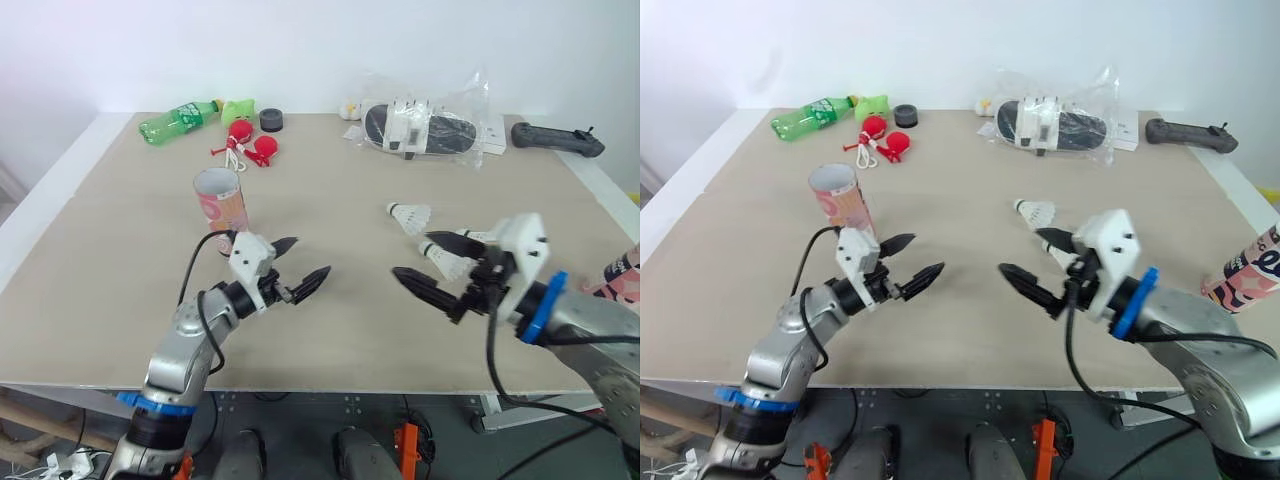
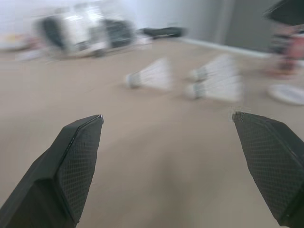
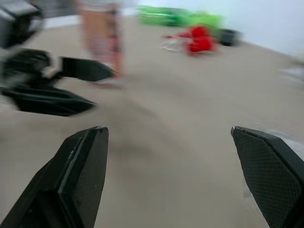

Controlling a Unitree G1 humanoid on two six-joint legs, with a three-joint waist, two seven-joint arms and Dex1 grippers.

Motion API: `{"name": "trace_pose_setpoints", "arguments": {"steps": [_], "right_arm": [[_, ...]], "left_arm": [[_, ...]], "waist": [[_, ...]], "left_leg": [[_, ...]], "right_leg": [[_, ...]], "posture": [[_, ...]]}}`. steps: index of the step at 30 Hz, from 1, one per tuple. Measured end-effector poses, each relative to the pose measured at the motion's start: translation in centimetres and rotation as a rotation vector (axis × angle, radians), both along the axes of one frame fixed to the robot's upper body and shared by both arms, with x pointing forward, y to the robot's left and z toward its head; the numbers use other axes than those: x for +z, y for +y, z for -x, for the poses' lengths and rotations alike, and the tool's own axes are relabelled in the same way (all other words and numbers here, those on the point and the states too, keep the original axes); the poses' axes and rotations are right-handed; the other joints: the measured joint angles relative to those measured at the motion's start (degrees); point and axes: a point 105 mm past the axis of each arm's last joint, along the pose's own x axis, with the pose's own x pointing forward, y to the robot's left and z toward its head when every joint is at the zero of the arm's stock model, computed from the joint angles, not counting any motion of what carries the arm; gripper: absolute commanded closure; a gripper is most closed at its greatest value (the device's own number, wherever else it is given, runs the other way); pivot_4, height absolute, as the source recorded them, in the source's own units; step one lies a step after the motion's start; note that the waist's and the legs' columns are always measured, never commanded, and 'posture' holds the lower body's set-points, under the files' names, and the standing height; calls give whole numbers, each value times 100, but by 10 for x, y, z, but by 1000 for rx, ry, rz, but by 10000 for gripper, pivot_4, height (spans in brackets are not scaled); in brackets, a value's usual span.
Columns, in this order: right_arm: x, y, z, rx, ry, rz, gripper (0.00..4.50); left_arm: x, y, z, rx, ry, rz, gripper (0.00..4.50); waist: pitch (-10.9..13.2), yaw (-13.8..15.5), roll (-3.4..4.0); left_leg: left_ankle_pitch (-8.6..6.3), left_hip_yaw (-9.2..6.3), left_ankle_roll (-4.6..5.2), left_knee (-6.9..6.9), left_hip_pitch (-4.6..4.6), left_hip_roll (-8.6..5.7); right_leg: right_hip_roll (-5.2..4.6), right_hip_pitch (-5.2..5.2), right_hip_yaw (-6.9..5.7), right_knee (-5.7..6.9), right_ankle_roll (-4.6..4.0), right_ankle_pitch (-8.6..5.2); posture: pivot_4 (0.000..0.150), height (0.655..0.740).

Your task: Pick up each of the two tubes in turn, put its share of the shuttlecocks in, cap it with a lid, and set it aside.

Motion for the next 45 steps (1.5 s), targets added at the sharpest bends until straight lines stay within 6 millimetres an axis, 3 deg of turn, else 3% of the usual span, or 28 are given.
{"name": "trace_pose_setpoints", "arguments": {"steps": [6,11,14,21,35,44,45], "right_arm": [[-2,41,-6,204,31,-22,718],[-8,52,-15,247,36,-10,718],[-7,59,-16,263,25,-23,718],[-5,64,-19,259,-4,-32,718],[-4,66,-21,225,-25,-41,718],[-2,67,-20,210,-34,-40,718],[-2,67,-20,210,-34,-41,254]], "left_arm": [[-11,39,10,273,21,25,0],[-13,80,-1,518,12,35,0],[-17,88,-13,568,26,23,0],[-35,94,-43,551,103,-30,0],[-31,81,-99,465,86,-59,0],[-32,74,-114,423,64,-72,0],[-31,74,-114,422,61,-71,2453]], "waist": [[7,89,-17],[11,122,-24],[12,125,-27],[12,105,-30],[15,103,-34],[16,96,-36],[16,96,-36]], "left_leg": [[-4,-3,-5,-1,-11,4],[-3,-3,-5,13,-17,4],[-2,-5,-6,14,-18,4],[-2,-13,-7,10,-23,10],[-1,-13,-8,8,-31,9],[-1,-16,-9,0,-34,9],[0,-16,-10,1,-35,9]], "right_leg": [[2,-14,-7,-2,-1,0],[0,-14,-14,-3,-16,-1],[1,-14,-16,-2,-17,2],[10,-20,-24,-1,-4,13],[9,-24,-26,-2,-2,13],[10,-30,-27,-1,-5,10],[9,-30,-28,-1,-4,11]], "posture": [[1500,7400],[1500,7400],[1500,7400],[1500,7400],[1500,7400],[1500,7400],[1500,7400]]}}
